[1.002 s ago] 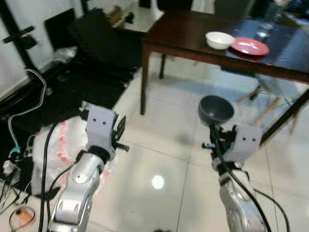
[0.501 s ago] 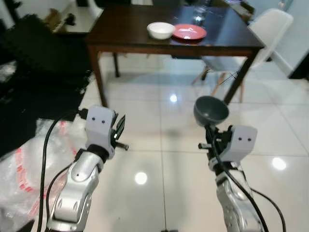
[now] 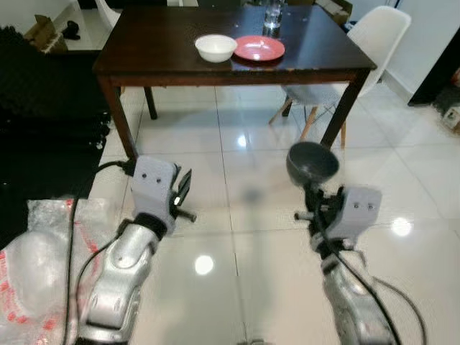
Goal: Setting the table
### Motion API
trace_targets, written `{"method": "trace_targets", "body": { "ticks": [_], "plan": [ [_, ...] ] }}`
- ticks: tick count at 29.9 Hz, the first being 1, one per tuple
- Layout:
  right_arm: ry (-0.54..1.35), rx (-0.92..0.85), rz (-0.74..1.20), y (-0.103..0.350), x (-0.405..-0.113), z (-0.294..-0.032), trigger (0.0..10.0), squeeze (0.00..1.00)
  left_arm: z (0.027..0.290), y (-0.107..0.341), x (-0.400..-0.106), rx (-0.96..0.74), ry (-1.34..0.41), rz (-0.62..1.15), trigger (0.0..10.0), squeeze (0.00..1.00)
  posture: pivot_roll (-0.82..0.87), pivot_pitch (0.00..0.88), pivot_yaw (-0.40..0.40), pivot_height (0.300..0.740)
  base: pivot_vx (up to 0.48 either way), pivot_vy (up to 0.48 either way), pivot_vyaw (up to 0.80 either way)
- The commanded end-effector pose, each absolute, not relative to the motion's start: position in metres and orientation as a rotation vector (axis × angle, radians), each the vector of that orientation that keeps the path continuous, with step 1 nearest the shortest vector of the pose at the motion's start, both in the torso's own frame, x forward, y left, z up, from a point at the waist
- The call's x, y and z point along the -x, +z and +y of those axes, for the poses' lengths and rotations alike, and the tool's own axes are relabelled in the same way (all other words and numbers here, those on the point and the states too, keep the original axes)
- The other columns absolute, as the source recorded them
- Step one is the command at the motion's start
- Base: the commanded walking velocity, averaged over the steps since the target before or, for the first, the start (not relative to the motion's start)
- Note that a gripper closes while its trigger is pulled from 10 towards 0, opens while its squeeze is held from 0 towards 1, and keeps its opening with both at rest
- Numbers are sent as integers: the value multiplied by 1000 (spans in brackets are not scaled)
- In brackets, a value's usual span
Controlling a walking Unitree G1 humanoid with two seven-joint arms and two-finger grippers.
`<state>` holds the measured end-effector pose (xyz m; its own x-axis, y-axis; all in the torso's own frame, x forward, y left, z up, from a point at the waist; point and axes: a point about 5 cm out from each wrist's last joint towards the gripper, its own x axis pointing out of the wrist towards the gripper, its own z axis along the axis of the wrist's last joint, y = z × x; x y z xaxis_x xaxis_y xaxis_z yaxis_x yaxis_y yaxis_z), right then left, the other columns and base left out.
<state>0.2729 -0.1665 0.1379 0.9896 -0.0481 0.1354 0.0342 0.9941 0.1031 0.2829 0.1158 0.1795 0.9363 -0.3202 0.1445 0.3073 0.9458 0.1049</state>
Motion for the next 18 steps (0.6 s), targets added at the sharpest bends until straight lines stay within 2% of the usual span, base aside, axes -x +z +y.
{"method": "trace_targets", "body": {
  "ticks": [1,3,11,18],
  "plan": [
    [-20,-114,-145,139,-272,-158,10000,0,123,174,-281,-87,-295,-138,10000,0,-20,44,55,740,480,0,0],
    [-21,-117,-142,139,-272,-158,10000,0,123,174,-281,-87,-296,-138,10000,0,-20,44,55,740,480,0,0],
    [-24,-122,-136,138,-272,-159,10000,0,122,173,-281,-85,-300,-138,10000,0,-23,47,55,740,478,0,-763],
    [-26,-122,-136,138,-272,-159,10000,0,122,173,-281,-84,-301,-137,10000,0,-25,50,55,740,472,0,0]
  ]
}}
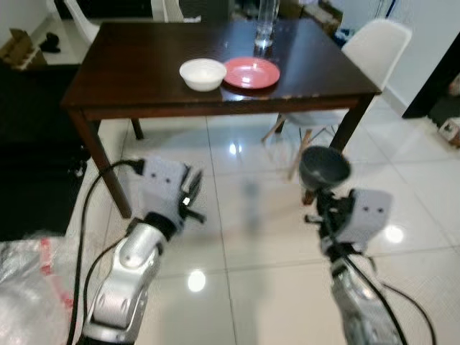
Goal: Setting the table
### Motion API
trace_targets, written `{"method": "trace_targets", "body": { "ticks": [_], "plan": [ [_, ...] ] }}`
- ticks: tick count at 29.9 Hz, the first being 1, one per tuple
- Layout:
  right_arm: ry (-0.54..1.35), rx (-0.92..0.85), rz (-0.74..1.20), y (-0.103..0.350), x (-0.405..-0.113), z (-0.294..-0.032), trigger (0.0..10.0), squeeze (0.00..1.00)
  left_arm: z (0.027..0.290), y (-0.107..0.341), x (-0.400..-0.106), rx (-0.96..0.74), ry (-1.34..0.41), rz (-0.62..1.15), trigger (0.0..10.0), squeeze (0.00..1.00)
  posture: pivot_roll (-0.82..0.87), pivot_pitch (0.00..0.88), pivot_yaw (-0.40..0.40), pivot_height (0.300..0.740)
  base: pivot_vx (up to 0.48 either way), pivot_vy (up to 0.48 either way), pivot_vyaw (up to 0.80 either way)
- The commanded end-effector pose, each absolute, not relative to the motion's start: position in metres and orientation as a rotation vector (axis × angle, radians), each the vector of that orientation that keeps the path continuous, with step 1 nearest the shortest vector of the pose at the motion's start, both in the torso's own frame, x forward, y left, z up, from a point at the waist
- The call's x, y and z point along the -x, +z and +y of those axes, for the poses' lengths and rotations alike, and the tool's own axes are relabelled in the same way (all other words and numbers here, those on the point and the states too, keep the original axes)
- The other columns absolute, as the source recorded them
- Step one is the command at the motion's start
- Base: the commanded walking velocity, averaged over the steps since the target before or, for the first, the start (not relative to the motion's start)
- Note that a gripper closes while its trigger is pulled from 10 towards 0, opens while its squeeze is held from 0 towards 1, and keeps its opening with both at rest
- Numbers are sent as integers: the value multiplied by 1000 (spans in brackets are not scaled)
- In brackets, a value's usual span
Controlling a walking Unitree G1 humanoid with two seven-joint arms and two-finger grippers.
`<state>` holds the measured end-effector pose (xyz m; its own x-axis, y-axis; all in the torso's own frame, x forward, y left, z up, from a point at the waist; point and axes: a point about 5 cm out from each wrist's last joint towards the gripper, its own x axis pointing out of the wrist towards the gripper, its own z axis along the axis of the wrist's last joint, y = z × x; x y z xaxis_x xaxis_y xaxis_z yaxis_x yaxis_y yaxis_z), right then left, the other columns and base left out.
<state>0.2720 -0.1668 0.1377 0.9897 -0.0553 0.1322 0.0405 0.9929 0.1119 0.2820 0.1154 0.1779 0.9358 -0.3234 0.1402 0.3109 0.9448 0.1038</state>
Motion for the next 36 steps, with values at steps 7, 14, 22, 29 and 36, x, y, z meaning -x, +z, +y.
{"method": "trace_targets", "body": {
  "ticks": [7,14,22,29,36],
  "plan": [
    [-15,-103,-146,140,-272,-157,10000,0,122,173,-282,-85,-298,-135,10000,0,-28,53,57,740,474,0,0],
    [30,-71,-182,148,-274,-149,10000,0,125,173,-284,-94,-266,-136,10000,0,-31,55,62,740,472,0,0],
    [211,-44,-234,165,-275,-124,10000,0,153,166,-282,-35,-154,-71,10000,0,-28,59,60,740,472,0,0],
    [337,-39,-229,167,-279,-104,10000,0,199,162,-273,-57,29,-48,10000,0,1,72,13,740,472,0,0],
    [384,-42,-218,168,-282,-99,10000,0,228,166,-271,-53,172,-58,10000,0,12,78,-6,740,472,0,0]
  ]
}}
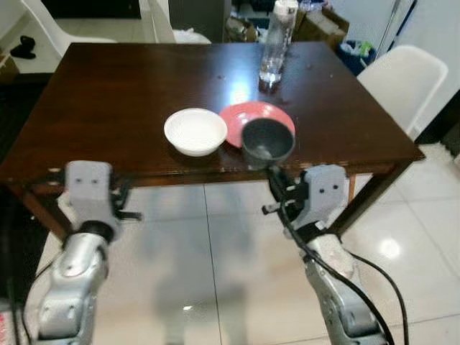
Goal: Setting the table
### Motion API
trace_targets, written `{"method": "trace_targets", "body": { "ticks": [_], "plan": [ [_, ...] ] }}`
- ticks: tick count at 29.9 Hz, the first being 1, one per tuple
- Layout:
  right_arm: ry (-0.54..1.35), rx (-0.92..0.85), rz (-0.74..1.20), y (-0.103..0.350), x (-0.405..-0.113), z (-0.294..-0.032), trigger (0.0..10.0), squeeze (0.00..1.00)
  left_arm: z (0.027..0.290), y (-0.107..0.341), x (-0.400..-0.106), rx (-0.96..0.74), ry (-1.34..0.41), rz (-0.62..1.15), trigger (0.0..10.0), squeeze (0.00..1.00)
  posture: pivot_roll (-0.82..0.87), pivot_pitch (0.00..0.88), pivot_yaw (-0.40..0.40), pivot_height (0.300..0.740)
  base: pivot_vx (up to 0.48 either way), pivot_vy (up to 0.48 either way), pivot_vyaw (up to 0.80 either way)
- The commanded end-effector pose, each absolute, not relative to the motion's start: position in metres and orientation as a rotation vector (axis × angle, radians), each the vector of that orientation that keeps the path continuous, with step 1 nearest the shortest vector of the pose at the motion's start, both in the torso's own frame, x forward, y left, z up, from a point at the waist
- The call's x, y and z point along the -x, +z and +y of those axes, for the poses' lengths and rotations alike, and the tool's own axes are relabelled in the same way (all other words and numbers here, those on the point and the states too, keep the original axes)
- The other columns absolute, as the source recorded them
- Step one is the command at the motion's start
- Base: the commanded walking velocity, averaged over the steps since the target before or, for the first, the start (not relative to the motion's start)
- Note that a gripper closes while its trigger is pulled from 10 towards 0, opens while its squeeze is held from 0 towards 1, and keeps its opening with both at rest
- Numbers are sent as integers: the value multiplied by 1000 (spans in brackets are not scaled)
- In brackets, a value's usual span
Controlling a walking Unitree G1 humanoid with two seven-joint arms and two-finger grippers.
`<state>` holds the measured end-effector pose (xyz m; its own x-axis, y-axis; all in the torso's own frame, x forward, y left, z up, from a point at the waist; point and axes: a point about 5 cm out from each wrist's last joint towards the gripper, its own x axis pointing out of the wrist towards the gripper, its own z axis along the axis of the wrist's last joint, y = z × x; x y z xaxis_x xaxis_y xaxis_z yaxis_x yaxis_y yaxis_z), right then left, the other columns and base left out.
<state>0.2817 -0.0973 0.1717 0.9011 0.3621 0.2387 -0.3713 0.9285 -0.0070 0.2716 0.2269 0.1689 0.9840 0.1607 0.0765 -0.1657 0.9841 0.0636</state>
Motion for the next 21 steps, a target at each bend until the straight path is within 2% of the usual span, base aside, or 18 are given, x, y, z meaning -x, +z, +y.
{"method": "trace_targets", "body": {
  "ticks": [1,10,16,18,21],
  "plan": [
    [388,-43,-217,168,-282,-98,10000,0,230,166,-272,-46,189,-58,10000,0,9,77,-5,740,472,0,0],
    [436,-45,-212,178,-280,-107,10000,0,225,171,-282,-27,191,-82,10000,0,-10,70,2,740,472,0,0],
    [381,21,-253,196,-286,-137,10000,0,217,173,-284,-35,145,-91,10000,0,-23,63,11,740,472,0,0],
    [352,42,-254,201,-290,-155,10000,0,211,171,-287,-31,127,-91,10000,0,-29,59,13,740,472,0,0],
    [358,18,-245,202,-292,-163,10000,0,207,171,-288,-33,111,-92,10000,0,-34,54,18,740,472,0,0]
  ]
}}
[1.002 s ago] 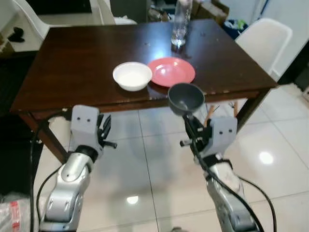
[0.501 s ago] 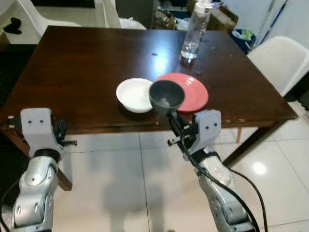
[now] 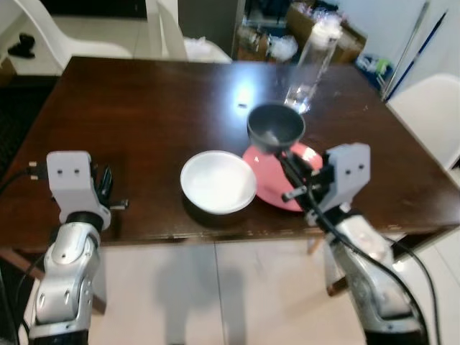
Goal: Setting the table
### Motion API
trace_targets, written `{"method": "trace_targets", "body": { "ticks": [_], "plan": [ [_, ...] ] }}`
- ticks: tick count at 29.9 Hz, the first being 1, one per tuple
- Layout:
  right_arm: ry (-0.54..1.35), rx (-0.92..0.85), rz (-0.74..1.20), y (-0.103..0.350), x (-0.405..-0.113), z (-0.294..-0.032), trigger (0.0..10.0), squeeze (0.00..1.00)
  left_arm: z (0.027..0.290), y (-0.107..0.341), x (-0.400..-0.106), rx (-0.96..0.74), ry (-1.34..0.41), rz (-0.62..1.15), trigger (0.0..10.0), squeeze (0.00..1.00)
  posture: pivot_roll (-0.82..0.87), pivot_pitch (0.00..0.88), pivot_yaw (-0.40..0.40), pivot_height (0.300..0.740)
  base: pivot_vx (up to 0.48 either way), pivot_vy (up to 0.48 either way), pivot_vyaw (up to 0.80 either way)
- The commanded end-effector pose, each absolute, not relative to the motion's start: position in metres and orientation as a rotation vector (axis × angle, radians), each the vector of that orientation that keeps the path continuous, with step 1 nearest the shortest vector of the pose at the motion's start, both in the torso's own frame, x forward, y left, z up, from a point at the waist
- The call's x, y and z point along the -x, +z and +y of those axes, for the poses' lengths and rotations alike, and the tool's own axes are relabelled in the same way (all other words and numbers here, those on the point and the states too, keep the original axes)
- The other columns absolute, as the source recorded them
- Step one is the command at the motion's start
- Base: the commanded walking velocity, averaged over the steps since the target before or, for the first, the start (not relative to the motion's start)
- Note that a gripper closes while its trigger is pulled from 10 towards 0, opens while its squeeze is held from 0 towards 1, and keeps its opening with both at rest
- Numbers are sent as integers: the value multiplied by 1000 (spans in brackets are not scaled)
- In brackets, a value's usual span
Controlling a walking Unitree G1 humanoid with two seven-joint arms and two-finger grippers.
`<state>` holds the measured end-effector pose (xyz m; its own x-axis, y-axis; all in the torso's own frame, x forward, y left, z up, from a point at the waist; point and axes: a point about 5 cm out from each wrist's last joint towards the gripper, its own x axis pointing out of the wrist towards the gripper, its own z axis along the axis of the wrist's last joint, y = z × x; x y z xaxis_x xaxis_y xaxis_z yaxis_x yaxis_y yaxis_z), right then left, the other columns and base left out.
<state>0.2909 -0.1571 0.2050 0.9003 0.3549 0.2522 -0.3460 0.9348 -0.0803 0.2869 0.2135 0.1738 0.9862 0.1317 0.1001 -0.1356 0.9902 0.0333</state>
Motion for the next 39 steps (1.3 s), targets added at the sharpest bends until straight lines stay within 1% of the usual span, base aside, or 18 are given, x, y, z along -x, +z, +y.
{"method": "trace_targets", "body": {
  "ticks": [1,3,11,12,14,17,20,25,26,27,32,36,39],
  "plan": [
    [365,12,-244,203,-292,-163,10000,0,206,170,-288,-35,107,-93,10000,0,-34,54,18,740,472,0,0],
    [392,3,-238,204,-292,-163,10000,0,205,170,-288,-37,103,-93,10000,0,-34,54,18,740,472,0,0],
    [392,3,-238,204,-292,-163,10000,0,205,170,-288,-37,103,-93,10000,0,-34,54,18,740,472,0,0],
    [411,5,-236,204,-293,-162,10000,0,204,170,-289,-36,101,-92,10000,0,-33,52,20,740,472,0,0],
    [550,28,-205,204,-297,-153,10000,0,196,169,-286,-42,23,-88,10000,0,-26,50,17,740,444,0,0],
    [642,38,-166,201,-298,-149,10000,0,191,169,-279,-56,-112,-66,10000,0,-23,52,15,740,0,0,0],
    [679,38,-128,196,-294,-153,10000,0,201,174,-271,-94,-227,-53,10000,0,-20,57,18,740,0,0,0],
    [717,43,-82,190,-290,-163,10000,0,213,180,-264,-127,-313,-28,10000,0,-19,58,22,740,0,0,0],
    [746,26,-58,188,-289,-169,10000,0,217,183,-261,-147,-358,-18,10000,0,-19,62,26,740,0,0,0],
    [755,20,-53,188,-289,-170,10000,0,218,184,-261,-153,-367,-17,10000,0,-19,62,26,740,0,0,0],
    [852,-10,-56,187,-290,-171,10000,0,216,192,-260,-143,-440,-15,10000,0,-6,76,38,740,0,0,0],
    [856,63,-74,184,-296,-168,10000,0,210,197,-260,-131,-479,-19,10000,0,18,97,61,740,0,0,0],
    [830,143,-89,181,-307,-165,10000,0,203,204,-259,-120,-527,-19,10000,0,44,120,92,740,0,0,0]
  ]
}}
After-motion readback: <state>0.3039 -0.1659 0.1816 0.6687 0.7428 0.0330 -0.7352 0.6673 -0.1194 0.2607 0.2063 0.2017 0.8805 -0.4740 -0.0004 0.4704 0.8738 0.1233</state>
